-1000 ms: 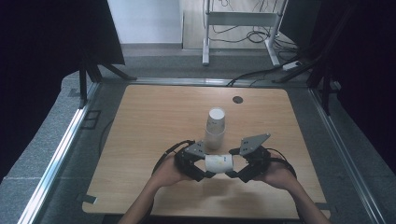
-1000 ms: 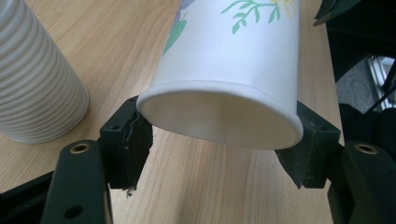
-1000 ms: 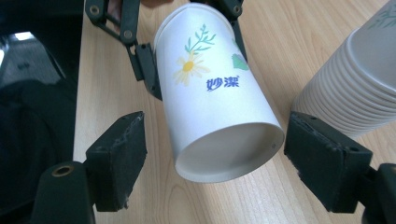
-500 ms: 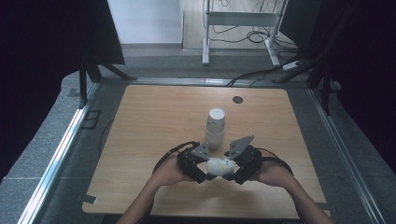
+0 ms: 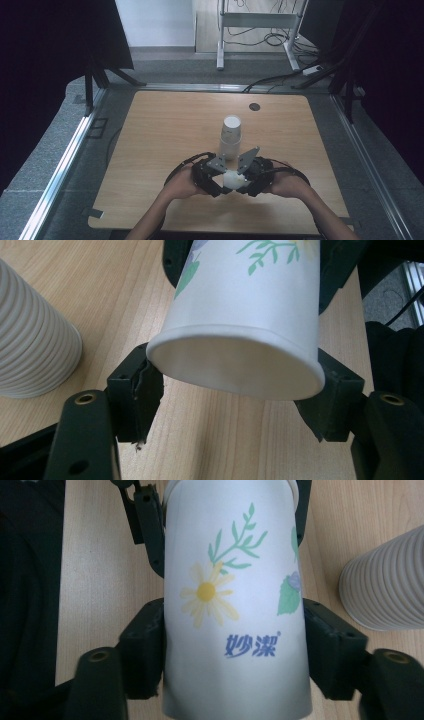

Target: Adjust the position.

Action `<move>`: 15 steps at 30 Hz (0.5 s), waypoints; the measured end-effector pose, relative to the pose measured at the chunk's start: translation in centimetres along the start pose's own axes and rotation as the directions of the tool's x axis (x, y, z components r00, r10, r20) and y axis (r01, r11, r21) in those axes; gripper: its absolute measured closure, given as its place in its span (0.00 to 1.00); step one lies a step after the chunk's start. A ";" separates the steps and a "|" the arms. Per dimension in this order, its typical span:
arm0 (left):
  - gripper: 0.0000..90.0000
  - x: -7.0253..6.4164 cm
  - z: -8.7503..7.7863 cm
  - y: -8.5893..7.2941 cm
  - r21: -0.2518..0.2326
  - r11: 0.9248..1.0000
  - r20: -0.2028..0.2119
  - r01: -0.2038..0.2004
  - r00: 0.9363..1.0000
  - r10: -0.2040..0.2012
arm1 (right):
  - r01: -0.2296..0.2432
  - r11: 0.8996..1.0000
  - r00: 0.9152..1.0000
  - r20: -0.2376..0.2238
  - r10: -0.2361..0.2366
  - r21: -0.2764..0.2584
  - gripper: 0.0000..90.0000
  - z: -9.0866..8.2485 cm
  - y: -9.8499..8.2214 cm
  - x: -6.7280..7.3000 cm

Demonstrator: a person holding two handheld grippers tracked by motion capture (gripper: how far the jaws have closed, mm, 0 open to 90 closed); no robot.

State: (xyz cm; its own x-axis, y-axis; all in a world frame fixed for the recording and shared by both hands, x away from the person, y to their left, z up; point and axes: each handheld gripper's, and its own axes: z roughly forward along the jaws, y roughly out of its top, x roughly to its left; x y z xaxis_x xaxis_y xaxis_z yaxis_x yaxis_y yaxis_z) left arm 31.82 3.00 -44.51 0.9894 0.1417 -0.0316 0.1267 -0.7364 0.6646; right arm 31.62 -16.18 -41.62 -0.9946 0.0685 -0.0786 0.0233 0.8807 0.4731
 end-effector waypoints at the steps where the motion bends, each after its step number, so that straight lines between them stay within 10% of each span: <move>1: 0.35 0.0 0.0 0.0 -0.007 1.000 0.001 0.004 1.000 -0.004 | -0.002 1.000 1.000 -0.002 0.002 -0.003 0.39 0.0 0.0 0.0; 15: 0.24 0.2 -1.0 -0.5 -0.127 0.991 0.022 0.045 0.999 -0.042 | -0.085 0.985 0.996 -0.026 0.081 -0.154 0.40 -1.3 -1.7 -0.2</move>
State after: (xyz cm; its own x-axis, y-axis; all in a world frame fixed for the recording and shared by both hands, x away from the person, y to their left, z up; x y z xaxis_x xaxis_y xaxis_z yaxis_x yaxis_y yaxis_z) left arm 31.87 4.09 -44.09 0.9845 0.1583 -0.0756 0.1606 -0.6395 0.7518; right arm 31.67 -18.28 -41.24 -0.9917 0.1277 -0.0166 0.0915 0.7894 0.6071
